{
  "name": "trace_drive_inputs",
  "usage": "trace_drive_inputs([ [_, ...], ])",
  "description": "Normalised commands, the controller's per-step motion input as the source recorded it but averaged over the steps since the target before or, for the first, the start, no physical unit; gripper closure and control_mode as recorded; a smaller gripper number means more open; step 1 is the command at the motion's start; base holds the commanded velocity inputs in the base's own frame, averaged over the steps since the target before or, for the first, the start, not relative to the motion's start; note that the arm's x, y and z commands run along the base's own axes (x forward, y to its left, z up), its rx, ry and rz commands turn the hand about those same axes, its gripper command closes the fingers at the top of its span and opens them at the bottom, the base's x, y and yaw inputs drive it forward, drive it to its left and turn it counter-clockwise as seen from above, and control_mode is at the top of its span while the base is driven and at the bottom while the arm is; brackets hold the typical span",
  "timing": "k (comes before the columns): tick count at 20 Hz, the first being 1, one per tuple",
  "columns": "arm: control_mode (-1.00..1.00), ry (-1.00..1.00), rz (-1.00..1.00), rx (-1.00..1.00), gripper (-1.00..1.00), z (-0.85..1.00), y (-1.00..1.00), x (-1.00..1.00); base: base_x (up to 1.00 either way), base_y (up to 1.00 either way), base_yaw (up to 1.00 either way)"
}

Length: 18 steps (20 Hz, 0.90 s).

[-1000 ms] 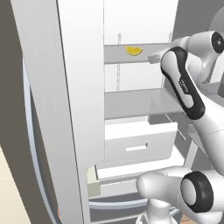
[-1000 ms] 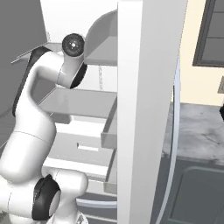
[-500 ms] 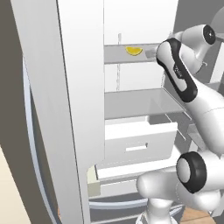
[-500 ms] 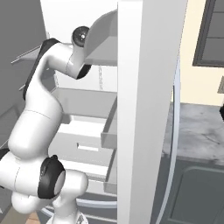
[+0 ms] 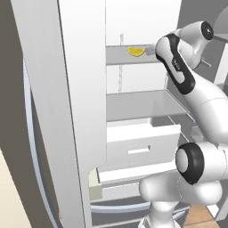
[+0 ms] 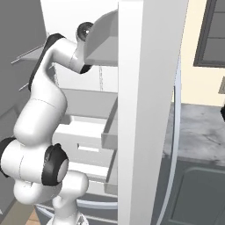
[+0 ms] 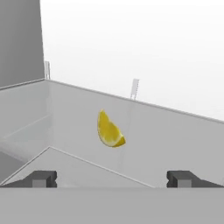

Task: There is a bowl on the dining counter. Grab a lemon wedge from the fridge and place it in the bowl. Then get the liquor bottle and glass cup from the cabinet and place them next to the bowl.

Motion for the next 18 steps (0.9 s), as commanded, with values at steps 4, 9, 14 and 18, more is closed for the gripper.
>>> trace_drive_inputs([
  [4,-1.00,0.00,0.00,0.00,-1.00,0.00,0.00,0.19,0.00,0.00,0.00],
  [9,-1.00,0.03,0.00,0.00,-1.00,-0.01,0.03,0.16,0.00,0.00,0.00],
  [14,-1.00,0.03,0.01,-0.01,-1.00,-0.13,0.16,0.10,0.00,0.00,0.00],
  [18,-1.00,0.01,0.00,-0.01,-1.00,-0.10,0.14,0.10,0.00,0.00,0.00],
])
